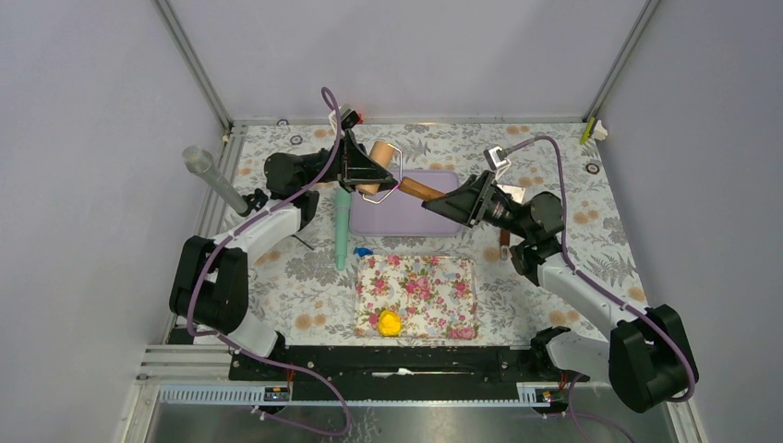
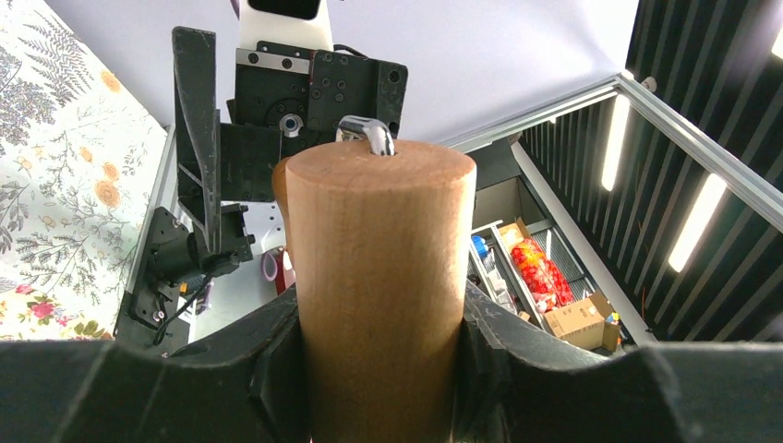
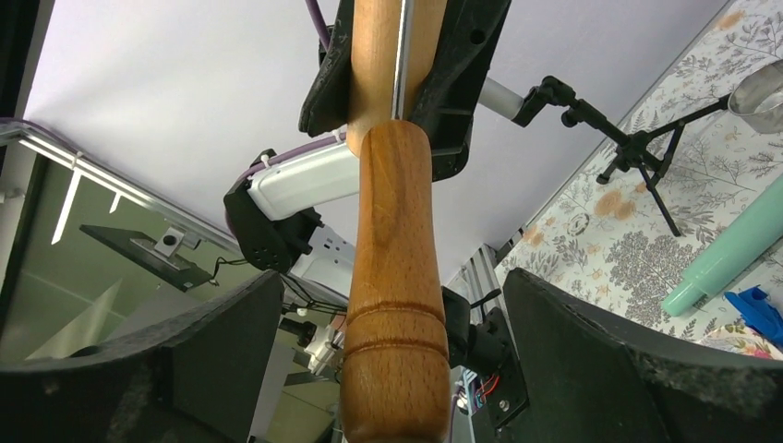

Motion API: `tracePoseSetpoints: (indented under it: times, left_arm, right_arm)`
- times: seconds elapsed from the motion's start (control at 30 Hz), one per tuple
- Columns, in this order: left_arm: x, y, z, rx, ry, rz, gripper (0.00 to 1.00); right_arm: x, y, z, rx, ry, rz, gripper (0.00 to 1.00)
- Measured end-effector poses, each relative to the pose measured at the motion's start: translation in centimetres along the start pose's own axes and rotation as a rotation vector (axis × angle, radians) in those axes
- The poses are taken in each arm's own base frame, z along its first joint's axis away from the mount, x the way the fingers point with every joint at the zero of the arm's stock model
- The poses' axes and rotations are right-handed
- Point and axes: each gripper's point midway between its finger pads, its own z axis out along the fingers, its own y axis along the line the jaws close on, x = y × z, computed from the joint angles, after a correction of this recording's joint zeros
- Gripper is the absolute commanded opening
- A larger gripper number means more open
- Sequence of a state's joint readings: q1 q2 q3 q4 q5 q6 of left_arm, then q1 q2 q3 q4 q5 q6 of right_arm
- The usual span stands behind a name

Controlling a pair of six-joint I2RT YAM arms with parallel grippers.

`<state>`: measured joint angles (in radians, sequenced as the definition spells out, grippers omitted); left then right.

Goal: Roll out the dumpling wrappers from the dough
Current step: Pick up the rolling pin from the center of the board, then flatten out the dough on the work surface.

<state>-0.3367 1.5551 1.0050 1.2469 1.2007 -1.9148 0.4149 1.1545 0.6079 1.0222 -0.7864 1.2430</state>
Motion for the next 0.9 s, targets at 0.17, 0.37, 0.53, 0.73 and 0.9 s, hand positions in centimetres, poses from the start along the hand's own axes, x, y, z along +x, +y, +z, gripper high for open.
tracePoseSetpoints:
  times: [0.17, 0.37, 0.53, 0.73, 0.9]
  left_arm:
    - [-0.1, 0.3, 0.0, -0.010, -0.003, 0.000, 0.00]
    - [0.0, 1.1, -0.1, -0.025, -0.011, -0.014, 0.00]
    - [-0.1, 1.2, -0.1, -0.029, -0.014, -0.019, 0.00]
    - [0.0, 1.3, -0.2, -0.031, -0.016, -0.021, 0.00]
    - [-0.1, 1.3, -0.1, -0.030, -0.021, -0.022, 0.00]
  right_arm:
    - [-0.4, 0.1, 0.3, 0.000, -0.030, -0.007, 0.83]
    - [-0.4, 0.3, 0.7, -0.004, -0.049, -0.005, 0.73]
    - [-0.9, 0.0, 1.0, -0.008, -0.078, -0.005, 0.63]
    - [-1.5, -0.6, 1.4, 0.003, -0.113, 0.011, 0.49]
    - [-1.7, -0.8, 1.4, 0.011, -0.127, 0.015, 0.43]
